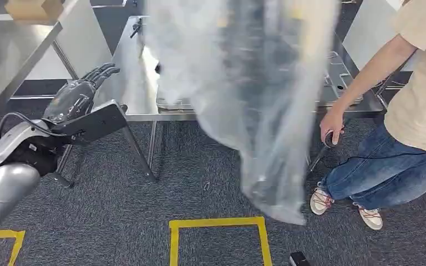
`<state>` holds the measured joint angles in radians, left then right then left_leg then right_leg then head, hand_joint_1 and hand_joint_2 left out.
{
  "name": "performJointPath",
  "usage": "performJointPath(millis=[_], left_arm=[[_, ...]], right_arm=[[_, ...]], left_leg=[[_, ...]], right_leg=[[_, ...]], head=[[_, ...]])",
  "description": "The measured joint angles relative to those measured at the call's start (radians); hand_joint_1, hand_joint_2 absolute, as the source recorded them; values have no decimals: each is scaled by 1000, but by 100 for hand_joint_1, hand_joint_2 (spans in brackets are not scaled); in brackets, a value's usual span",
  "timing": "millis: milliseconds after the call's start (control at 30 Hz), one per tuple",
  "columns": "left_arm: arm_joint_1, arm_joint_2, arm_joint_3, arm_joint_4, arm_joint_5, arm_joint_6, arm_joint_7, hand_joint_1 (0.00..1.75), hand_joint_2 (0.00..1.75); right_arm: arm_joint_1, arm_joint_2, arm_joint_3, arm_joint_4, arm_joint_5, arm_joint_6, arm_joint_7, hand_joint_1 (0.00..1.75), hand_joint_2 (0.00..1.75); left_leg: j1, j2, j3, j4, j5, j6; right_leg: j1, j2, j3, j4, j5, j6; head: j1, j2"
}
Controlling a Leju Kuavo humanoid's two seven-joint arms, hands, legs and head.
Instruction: Take the parts from the cabinet and place them on the table.
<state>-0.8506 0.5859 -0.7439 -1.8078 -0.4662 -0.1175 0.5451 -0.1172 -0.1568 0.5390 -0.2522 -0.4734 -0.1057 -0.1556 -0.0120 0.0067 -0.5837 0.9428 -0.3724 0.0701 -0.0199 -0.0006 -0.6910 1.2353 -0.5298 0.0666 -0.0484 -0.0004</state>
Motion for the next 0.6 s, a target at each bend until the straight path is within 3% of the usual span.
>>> performJointPath(millis=[67, 100, 200, 267, 333, 400, 433, 467, 500, 600], left_arm=[[0, 0, 1, 0, 0, 0, 0, 0, 0], [0, 0, 1, -1, 0, 0, 0, 0, 0], [0, 0, 2, -5, 1, 1, 0, 0, 0], [1, 1, 2, -5, 0, 1, 0, 0, 0], [1, 1, 3, -6, 0, 1, 0, 0, 0], [4, 1, 4, -6, 0, 1, 0, 0, 0], [6, 1, 3, -6, 0, 1, 0, 0, 0], [7, 1, 3, -6, 0, 1, 0, 0, 0], [7, 1, 3, -6, 0, 1, 0, 0, 0], [6, 1, 3, -8, 1, 1, 0, 0, 0]], right_arm=[[-1, 0, 0, 0, -1, -1, -2, 0, 0], [-1, 0, 0, 0, -1, -3, -3, 0, 0], [-2, 1, 0, 0, -1, -4, -4, 0, 0], [-1, 4, 0, 0, -2, -5, -4, 0, 0], [-2, 4, 0, 0, -2, -7, -5, 0, 0], [-2, 4, 0, 0, -2, -7, -6, 0, 0], [-1, 4, 0, 0, -3, -7, -5, 0, 0], [-1, 4, 0, 0, -3, -7, -5, 0, 0], [-1, 4, 0, 0, -3, -7, -5, 0, 0], [-2, 6, 0, 0, -5, -7, -6, 0, 0]], left_leg=[[0, -1, -9, 5, 8, -6], [-2, 1, -14, 8, 10, -10], [-2, 3, -23, 11, 24, -25], [-1, 1, -31, 15, 26, -36], [4, -2, -64, 89, -48, -53], [13, -1, -131, 280, -151, -67], [15, -1, -150, 343, -175, -70], [17, -1, -149, 363, -180, -71], [19, -1, -132, 344, -172, -72], [23, -1, 52, 61, -78, -74]], right_leg=[[0, 0, 136, -204, 65, -8], [2, 1, 173, -277, 54, -15], [11, 2, 160, -271, 76, -33], [3, 0, 151, -282, 92, -47], [2, -2, 137, -279, 107, -57], [2, -3, 117, -279, 122, -58], [2, -3, 107, -278, 129, -57], [2, -3, 99, -278, 135, -56], [1, -3, 92, -278, 140, -54], [-3, -2, 78, -277, 158, -41]], head=[[0, 0], [0, 0], [0, 0], [0, 0], [-1, 0], [-2, 0], [-2, 0], [-2, 0], [-2, 0], [-2, 0]])
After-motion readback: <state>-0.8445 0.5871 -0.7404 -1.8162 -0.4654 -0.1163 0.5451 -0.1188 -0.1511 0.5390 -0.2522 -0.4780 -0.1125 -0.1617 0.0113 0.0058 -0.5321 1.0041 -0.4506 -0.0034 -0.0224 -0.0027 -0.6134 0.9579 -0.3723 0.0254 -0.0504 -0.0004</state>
